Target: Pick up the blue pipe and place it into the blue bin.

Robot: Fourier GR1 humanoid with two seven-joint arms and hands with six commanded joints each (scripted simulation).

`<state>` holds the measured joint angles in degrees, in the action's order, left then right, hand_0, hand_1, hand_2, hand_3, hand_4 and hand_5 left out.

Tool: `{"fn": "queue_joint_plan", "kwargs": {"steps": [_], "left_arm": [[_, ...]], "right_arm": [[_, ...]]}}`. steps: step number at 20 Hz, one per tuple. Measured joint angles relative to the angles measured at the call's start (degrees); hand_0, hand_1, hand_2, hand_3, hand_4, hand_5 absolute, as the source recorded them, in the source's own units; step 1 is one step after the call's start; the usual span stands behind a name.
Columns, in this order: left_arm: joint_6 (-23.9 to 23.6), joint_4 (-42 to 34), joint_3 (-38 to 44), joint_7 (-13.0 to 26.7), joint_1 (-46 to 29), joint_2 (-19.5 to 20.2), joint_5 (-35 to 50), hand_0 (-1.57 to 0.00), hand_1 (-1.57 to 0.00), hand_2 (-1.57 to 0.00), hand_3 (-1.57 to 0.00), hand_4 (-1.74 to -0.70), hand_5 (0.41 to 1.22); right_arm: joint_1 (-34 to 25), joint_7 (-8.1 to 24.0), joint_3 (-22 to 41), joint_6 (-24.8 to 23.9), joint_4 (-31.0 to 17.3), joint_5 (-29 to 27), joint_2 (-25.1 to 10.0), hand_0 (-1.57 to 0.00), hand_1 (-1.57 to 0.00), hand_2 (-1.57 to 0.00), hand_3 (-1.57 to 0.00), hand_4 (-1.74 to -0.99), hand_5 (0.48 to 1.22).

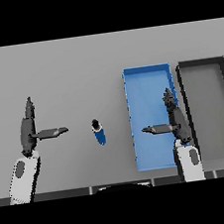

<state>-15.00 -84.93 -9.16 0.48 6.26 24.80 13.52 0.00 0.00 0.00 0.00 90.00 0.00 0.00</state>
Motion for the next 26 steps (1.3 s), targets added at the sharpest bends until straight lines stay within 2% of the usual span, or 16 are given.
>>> {"fn": "queue_joint_plan", "kwargs": {"steps": [6, 7, 8, 10, 12, 14, 15, 16, 19, 22, 26], "left_arm": [[-0.3, 0.6, -0.3, 0.1, 0.8, -0.6, -0.3, 0.0, 0.0, 0.0, 0.0, -0.97, 0.593], [5.2, 1.1, -1.7, -4.1, -0.9, 2.8, -1.0, 0.0, 0.0, 0.0, 0.0, -0.96, 0.592], [9.4, 1.9, -1.9, -5.9, -1.6, 6.0, -1.0, 0.0, 0.0, 0.0, 0.0, -0.96, 0.59], [13.4, 2.7, -2.7, -8.5, -1.9, 8.2, -1.3, 0.0, 0.0, 0.0, 0.0, -0.96, 0.592], [15.1, 2.5, -2.9, -9.4, -1.7, 9.0, -1.0, 0.0, 0.0, 0.0, 0.0, -0.96, 0.594], [17.4, 2.3, -3.0, -10.3, -2.1, 9.6, 0.2, 0.0, 0.0, 0.0, 0.0, -0.97, 0.594], [18.8, 2.4, -3.5, -11.0, -2.1, 9.7, 0.3, 0.0, 0.0, 0.0, 0.0, -0.98, 0.584], [20.4, 1.0, -4.4, -11.9, -3.2, 10.5, 0.2, 0.0, 0.0, 0.0, 0.0, -0.99, 0.573], [24.0, -3.3, -6.6, -9.7, -4.4, 13.0, 0.6, 0.0, 0.0, 0.0, 0.0, -1.05, 0.535], [27.0, -6.7, -11.2, -7.8, -6.4, 12.0, -0.4, 0.0, 0.0, 0.0, 0.0, -1.11, 0.497], [26.8, -8.4, -15.6, -3.9, -5.3, 9.4, -3.7, 0.0, 0.0, 0.0, 0.0, -1.14, 0.455]], "right_arm": [[-1.3, 0.5, -0.5, -0.1, -0.8, -0.3, -0.3, 0.0, 0.0, 0.0, 0.0, -1.205, 0.629], [0.4, -4.1, 0.8, 0.5, 1.2, 3.8, -4.2, 0.0, 0.0, 0.0, 0.0, -1.201, 0.628], [2.5, -7.2, 2.2, 0.9, 3.1, 6.5, -6.1, 0.0, 0.0, 0.0, 0.0, -1.197, 0.627], [4.1, -8.0, 3.7, 1.6, 4.8, 9.2, -8.1, 0.0, 0.0, 0.0, 0.0, -1.193, 0.622], [4.3, -6.5, 3.8, 1.8, 4.8, 9.5, -8.6, 0.0, 0.0, 0.0, 0.0, -1.206, 0.625], [5.0, -7.2, 4.4, 2.0, 6.7, 9.7, -8.6, 0.0, 0.0, 0.0, 0.0, -1.197, 0.621], [4.7, -5.7, 4.1, 2.2, 6.4, 9.3, -8.9, 0.0, 0.0, 0.0, 0.0, -1.192, 0.621], [4.6, -6.1, 4.1, 2.3, 5.8, 9.6, -9.2, 0.0, 0.0, 0.0, 0.0, -1.181, 0.619], [5.0, -6.7, 5.0, 2.3, 6.2, 10.2, -8.5, 0.0, 0.0, 0.0, 0.0, -1.176, 0.615], [4.1, -5.6, 4.4, 2.1, 6.0, 9.9, -8.9, 0.0, 0.0, 0.0, 0.0, -1.164, 0.617], [4.5, -5.3, 4.5, 2.2, 6.5, 9.7, -8.7, 0.0, 0.0, 0.0, 0.0, -1.195, 0.617]]}}
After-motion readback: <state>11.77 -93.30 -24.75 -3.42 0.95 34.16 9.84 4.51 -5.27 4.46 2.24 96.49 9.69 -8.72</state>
